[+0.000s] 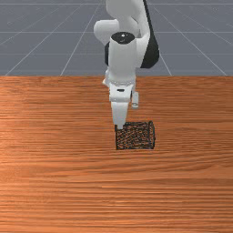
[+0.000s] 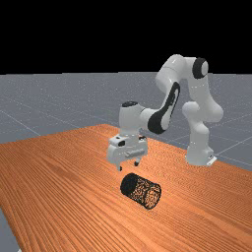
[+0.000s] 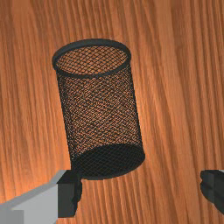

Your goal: Rotate the holder till the hole upward

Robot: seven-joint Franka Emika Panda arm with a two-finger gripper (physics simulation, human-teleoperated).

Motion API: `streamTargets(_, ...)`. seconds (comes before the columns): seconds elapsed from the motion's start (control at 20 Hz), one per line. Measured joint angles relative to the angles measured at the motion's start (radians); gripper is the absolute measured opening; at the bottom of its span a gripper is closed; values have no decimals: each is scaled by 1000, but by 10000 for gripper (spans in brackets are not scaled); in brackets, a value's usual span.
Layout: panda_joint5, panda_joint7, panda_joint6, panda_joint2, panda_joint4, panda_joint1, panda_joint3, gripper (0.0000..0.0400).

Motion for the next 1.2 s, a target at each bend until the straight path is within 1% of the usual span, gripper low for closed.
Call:
streamTargets(0.05, -3, 1, -1, 1, 2, 10, 7, 400)
streamTargets(0.15, -7, 90, -4, 6, 11, 46, 6, 400)
streamTargets(0.35, -21, 185, -17, 25, 42, 114, 24, 400)
streamTargets(0.45, -27, 273, -30, 44, 72, 158, 27, 400)
streamTargets(0.6, -37, 335, -48, 71, 117, 210, 41, 400)
streamTargets(0.85, -48, 367, -67, 101, 166, 255, 58, 400)
streamTargets(0.9, -29, 321, -156, 141, 235, 244, 76, 400)
streamTargets(0.95, -31, 322, -133, 151, 228, 246, 76, 400)
streamTargets(1.0, -29, 319, -132, 172, 238, 245, 77, 400)
streamTargets(1.05, -22, 313, -158, 214, 277, 241, 81, 400)
streamTargets(1.1, -21, 311, -150, 252, 295, 240, 83, 400)
streamTargets(1.15, -96, 382, -20, 237, 216, 287, 31, 400)
streamTargets(1.2, -100, 387, -7, 257, 220, 292, 26, 400)
